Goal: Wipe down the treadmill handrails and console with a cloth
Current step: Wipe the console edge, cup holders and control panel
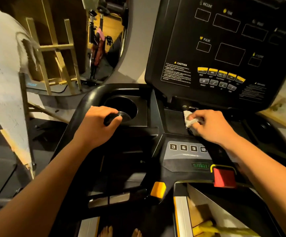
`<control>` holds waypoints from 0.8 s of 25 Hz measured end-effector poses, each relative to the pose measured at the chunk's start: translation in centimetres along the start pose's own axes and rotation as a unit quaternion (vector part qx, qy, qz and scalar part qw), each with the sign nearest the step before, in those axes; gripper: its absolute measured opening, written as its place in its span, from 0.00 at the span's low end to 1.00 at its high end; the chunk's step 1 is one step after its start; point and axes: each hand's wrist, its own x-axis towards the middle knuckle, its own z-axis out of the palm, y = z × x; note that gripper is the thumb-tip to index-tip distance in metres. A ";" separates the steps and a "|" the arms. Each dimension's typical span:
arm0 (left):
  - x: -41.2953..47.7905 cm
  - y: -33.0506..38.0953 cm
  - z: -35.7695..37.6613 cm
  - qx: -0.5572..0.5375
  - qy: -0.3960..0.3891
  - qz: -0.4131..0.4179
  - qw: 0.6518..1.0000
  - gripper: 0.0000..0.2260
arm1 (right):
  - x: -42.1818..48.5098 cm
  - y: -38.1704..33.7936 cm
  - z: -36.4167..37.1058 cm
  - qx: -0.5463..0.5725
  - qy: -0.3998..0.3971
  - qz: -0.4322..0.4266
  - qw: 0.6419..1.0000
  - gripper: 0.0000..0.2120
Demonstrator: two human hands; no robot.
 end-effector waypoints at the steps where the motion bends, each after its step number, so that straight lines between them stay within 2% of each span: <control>1: 0.0 0.1 0.0 -0.007 0.007 -0.006 1.000 0.21 | 0.2 -1.3 0.5 0.030 -0.001 -0.021 0.999 0.10; 4: -0.1 0.4 -0.1 -0.008 0.000 -0.011 1.000 0.19 | 0.6 -4.9 2.8 0.124 0.013 -0.048 0.991 0.12; 7: -0.1 0.4 -0.2 -0.010 -0.018 -0.010 1.000 0.15 | 0.3 -5.1 3.1 0.196 0.060 -0.003 0.979 0.14; 11: -0.2 0.1 0.2 0.022 -0.058 -0.015 0.998 0.18 | 1.4 -5.8 3.5 0.054 0.050 -0.044 0.996 0.15; 14: -0.3 0.0 0.0 0.019 -0.068 -0.010 0.997 0.18 | 0.5 -5.0 2.3 0.086 -0.028 -0.081 0.993 0.11; 16: -0.4 0.1 -0.2 0.017 -0.067 -0.004 0.998 0.17 | -0.8 -2.2 0.9 0.042 -0.064 -0.108 0.991 0.10; 17: -0.4 0.2 -0.3 0.018 -0.069 -0.001 0.997 0.16 | -1.0 -0.4 0.1 0.012 -0.069 -0.095 0.993 0.11; 20: -0.2 0.3 -0.2 0.016 -0.077 0.010 0.997 0.14 | -1.5 2.8 -1.9 -0.042 -0.046 0.013 0.998 0.13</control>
